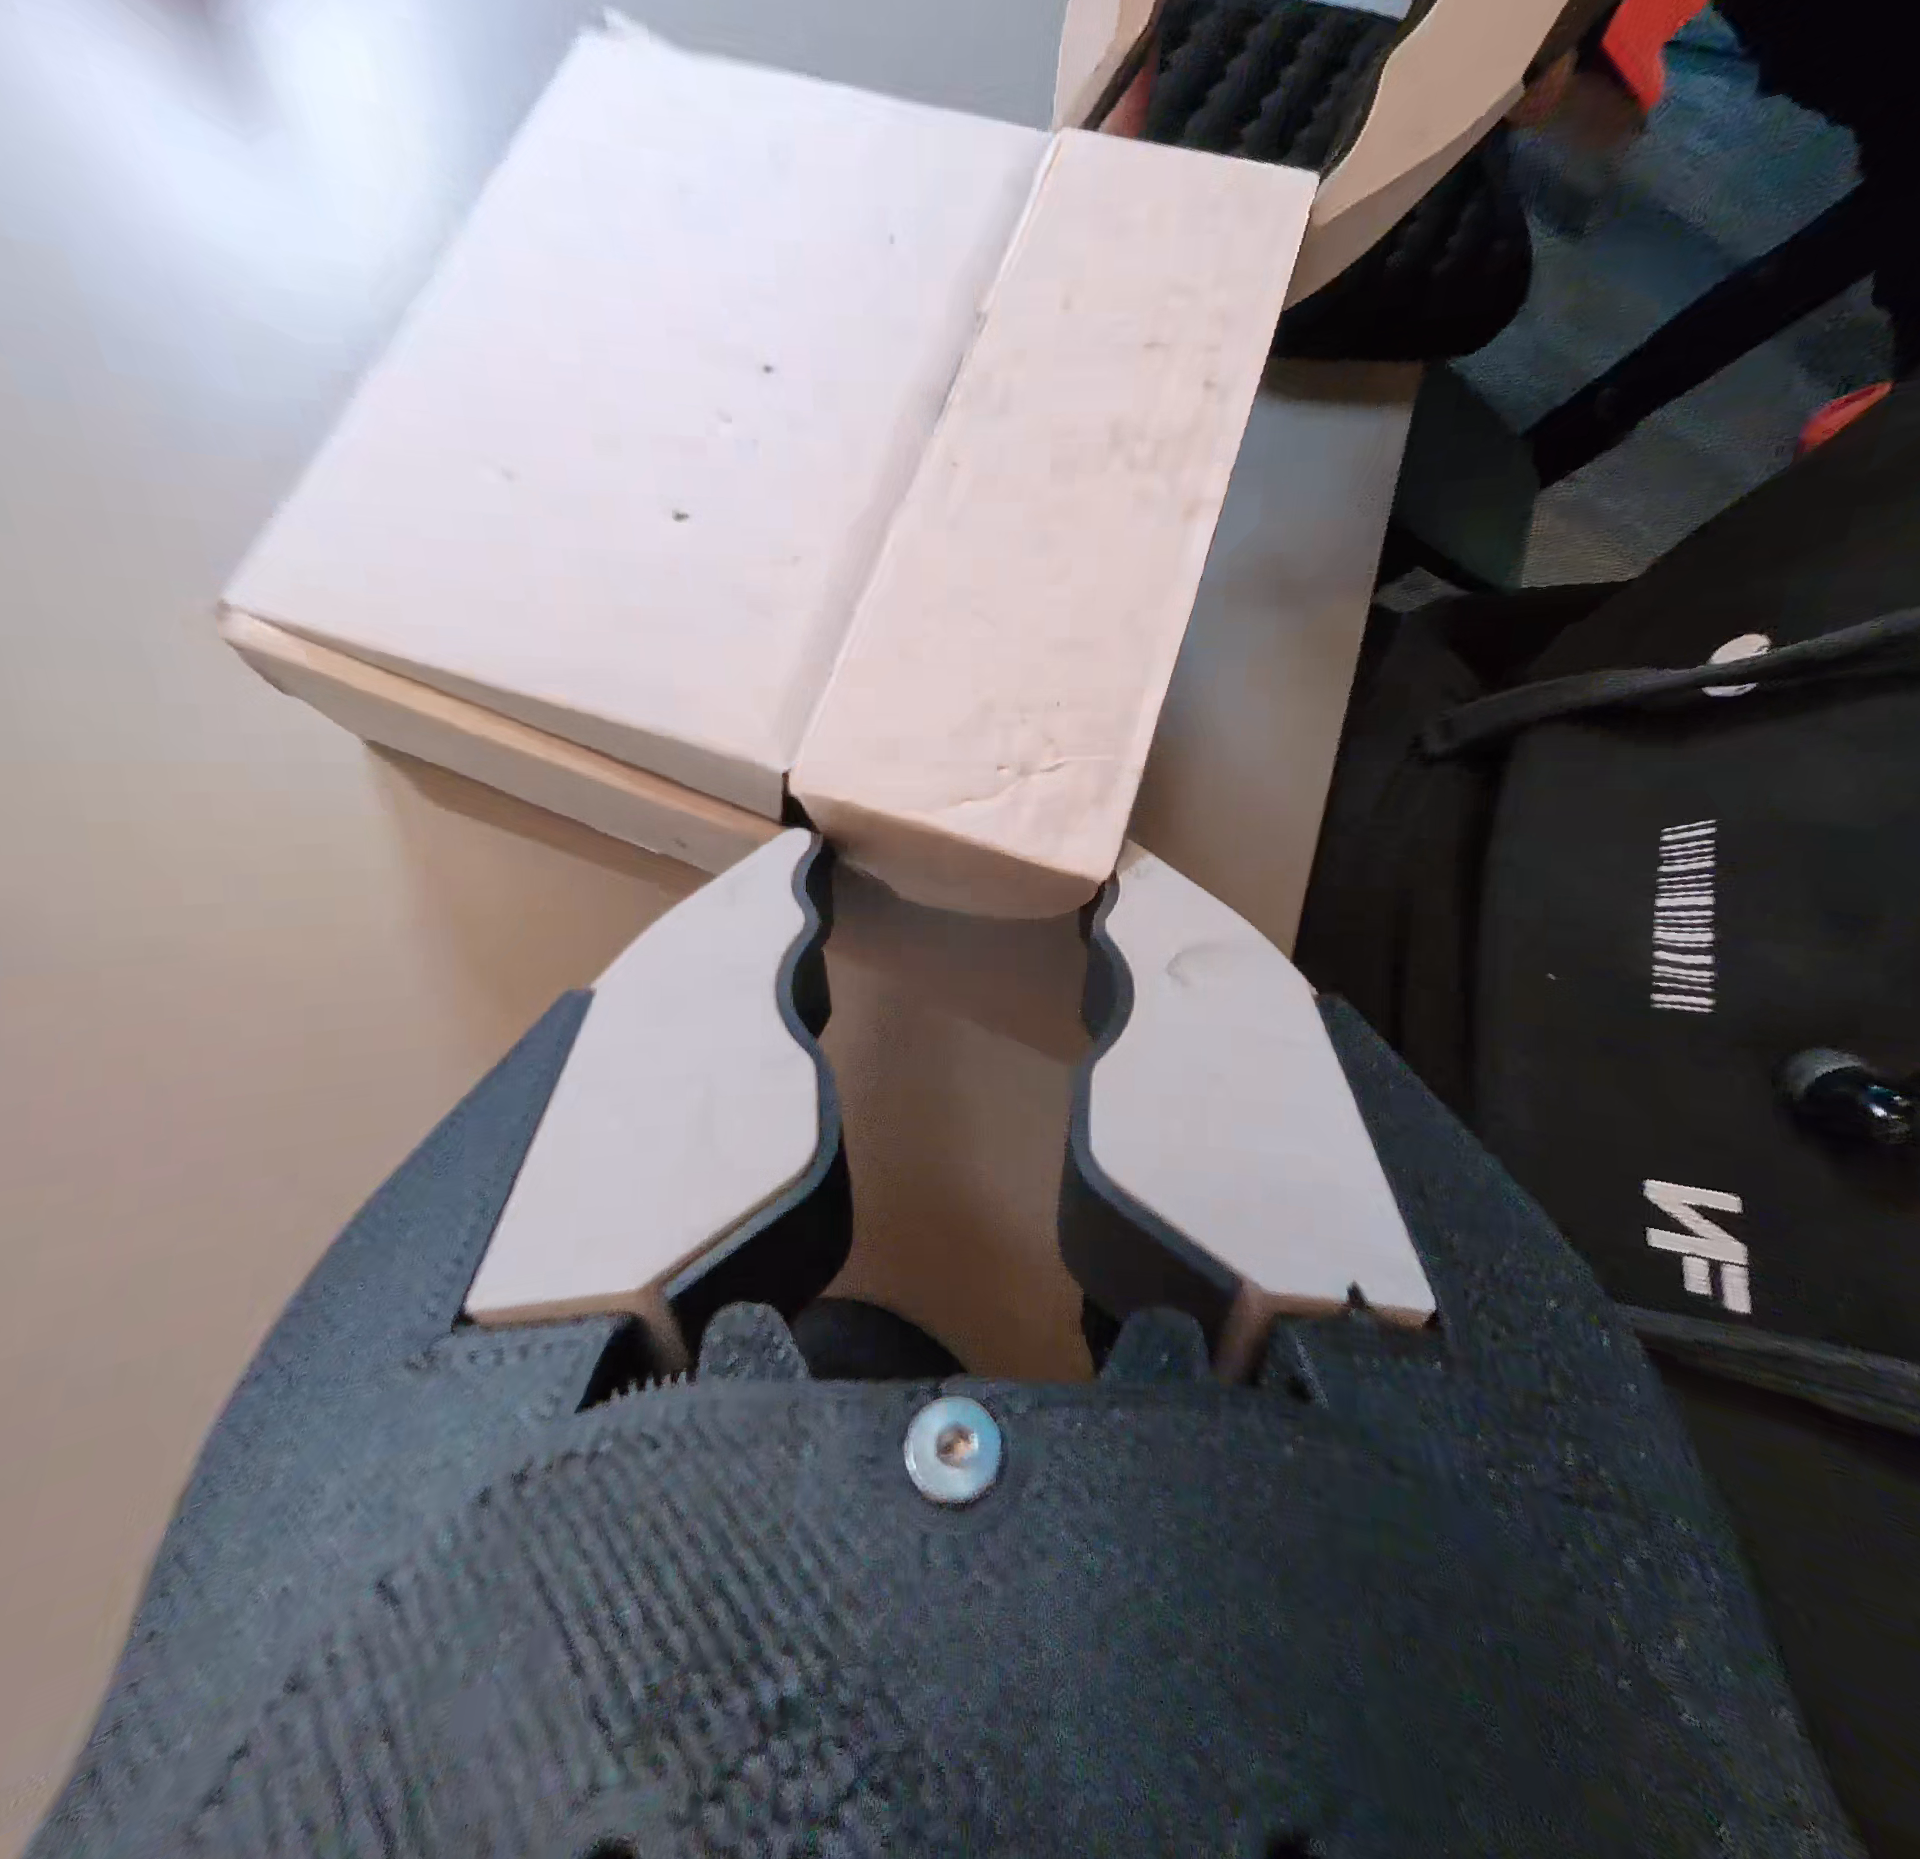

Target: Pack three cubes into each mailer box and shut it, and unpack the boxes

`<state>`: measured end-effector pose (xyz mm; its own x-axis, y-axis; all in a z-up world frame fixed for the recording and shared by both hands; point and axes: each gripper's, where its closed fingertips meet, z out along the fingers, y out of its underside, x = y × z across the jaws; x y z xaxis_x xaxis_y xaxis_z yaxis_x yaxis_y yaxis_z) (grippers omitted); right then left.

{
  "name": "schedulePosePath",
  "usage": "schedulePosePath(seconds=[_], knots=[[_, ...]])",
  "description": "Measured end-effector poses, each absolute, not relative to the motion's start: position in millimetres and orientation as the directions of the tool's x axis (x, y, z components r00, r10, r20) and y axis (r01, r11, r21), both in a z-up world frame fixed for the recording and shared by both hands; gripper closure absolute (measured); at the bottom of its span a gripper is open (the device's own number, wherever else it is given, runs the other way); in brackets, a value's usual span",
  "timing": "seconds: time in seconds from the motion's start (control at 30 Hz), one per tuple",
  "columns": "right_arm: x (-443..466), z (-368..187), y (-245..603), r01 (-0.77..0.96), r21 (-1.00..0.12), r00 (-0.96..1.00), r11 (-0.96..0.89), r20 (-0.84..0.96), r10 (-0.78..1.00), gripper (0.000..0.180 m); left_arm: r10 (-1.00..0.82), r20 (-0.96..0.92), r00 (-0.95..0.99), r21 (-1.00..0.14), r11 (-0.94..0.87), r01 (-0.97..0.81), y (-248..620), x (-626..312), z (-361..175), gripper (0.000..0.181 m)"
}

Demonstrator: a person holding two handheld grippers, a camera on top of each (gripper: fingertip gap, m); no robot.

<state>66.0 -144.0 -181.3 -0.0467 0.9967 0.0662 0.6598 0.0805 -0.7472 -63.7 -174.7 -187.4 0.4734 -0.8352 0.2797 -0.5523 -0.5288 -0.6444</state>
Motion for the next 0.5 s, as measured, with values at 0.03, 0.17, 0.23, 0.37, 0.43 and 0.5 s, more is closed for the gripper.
schedulePosePath(seconds=[0.03,0.17,0.23,0.37,0.43,0.5], knots=[[67,-185,-146,0.671,-0.74,-0.041,0.047,0.027,0.999,0.134,-0.82,0.317,0.477,-0.621,-0.56,-0.549,-178,-63,-192,0.136],[69,-199,-150,0.722,-0.688,0.009,-0.074,-0.098,0.995,0.136,-0.737,0.475,0.481,-0.536,-0.676,-0.506,-187,-58,-204,0.136],[69,-206,-152,0.739,-0.653,0.057,-0.164,-0.183,0.982,0.137,-0.698,0.532,0.479,-0.507,-0.716,-0.48,-190,-54,-207,0.136],[68,-215,-155,0.746,-0.582,0.149,-0.325,-0.329,0.932,0.138,-0.653,0.584,0.482,-0.482,-0.757,-0.441,-190,-52,-209,0.135],[67,-217,-155,0.737,-0.575,0.168,-0.355,-0.352,0.921,0.137,-0.637,0.597,0.488,-0.479,-0.771,-0.42,-189,-53,-210,0.137],[67,-216,-155,0.723,-0.58,0.181,-0.375,-0.364,0.914,0.136,-0.622,0.615,0.485,-0.484,-0.783,-0.39,-188,-53,-210,0.137]])
